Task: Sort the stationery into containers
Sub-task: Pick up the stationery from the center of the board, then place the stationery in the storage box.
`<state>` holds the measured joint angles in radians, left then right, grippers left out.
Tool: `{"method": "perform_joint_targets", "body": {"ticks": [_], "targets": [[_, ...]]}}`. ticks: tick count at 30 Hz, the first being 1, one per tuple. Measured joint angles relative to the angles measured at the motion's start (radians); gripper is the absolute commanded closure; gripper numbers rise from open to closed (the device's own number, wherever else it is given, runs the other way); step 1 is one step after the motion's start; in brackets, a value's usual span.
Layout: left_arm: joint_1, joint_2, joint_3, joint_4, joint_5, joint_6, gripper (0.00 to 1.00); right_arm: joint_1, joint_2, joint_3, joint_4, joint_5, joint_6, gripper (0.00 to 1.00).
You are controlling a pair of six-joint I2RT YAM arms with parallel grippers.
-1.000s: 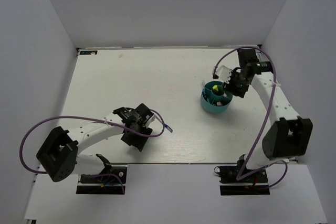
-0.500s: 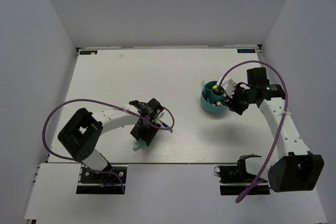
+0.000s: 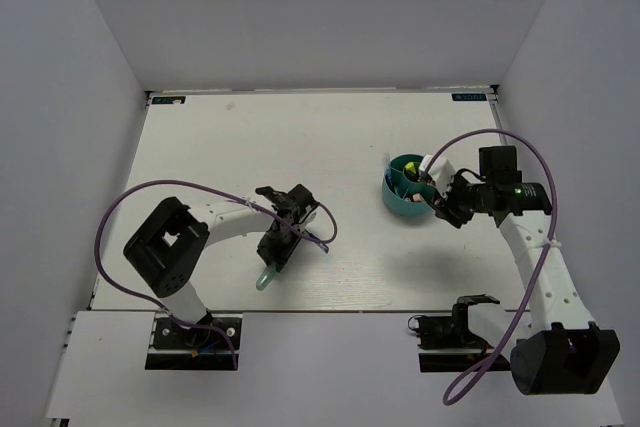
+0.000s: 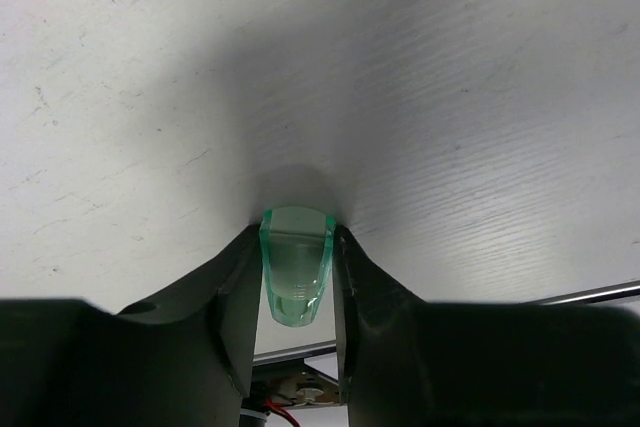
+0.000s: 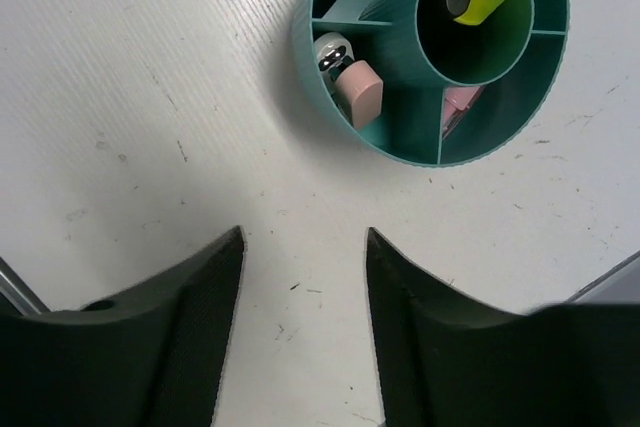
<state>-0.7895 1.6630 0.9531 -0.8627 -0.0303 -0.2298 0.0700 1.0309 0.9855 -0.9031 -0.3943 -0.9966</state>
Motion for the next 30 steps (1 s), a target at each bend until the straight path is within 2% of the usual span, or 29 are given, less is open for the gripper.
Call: {"method": "perform_joint_targets", "body": {"ticks": [1,2,6,8,12,17,20,25,30], "targets": [[-0.004,0.0,0.002,-0.002,0.0,-0.003,0.88,-0.002,-0.008,-0.006,0.003,-0.002,0.013,0.83],[-0.006,0.0,0.004,-0.005,-0.002,-0.005,0.89,-0.004,-0.018,-0.014,0.017,-0.002,0.031,0.99],[-0.045,-0.01,0.097,-0.061,-0.004,-0.016,0.96,-0.008,-0.075,-0.066,0.13,0.05,0.256,1.0],[-0.083,-0.014,0.208,-0.074,-0.003,-0.02,1.0,-0.01,-0.114,-0.105,0.209,0.132,0.414,1.0],[-0.163,-0.022,0.437,-0.008,0.013,-0.014,1.0,-0.018,-0.133,-0.119,0.3,0.318,0.679,1.0],[-0.233,0.005,0.632,0.172,0.043,0.025,1.0,-0.032,-0.156,-0.155,0.387,0.499,0.904,1.0],[-0.247,0.045,0.671,0.335,0.063,0.047,1.0,-0.042,-0.169,-0.183,0.414,0.588,0.994,1.0],[-0.247,0.153,0.665,0.658,0.09,0.061,1.0,-0.054,-0.19,-0.212,0.44,0.702,1.078,1.0],[-0.237,0.34,0.755,0.863,0.109,0.03,1.0,-0.06,-0.21,-0.227,0.461,0.751,1.107,1.0]]}}
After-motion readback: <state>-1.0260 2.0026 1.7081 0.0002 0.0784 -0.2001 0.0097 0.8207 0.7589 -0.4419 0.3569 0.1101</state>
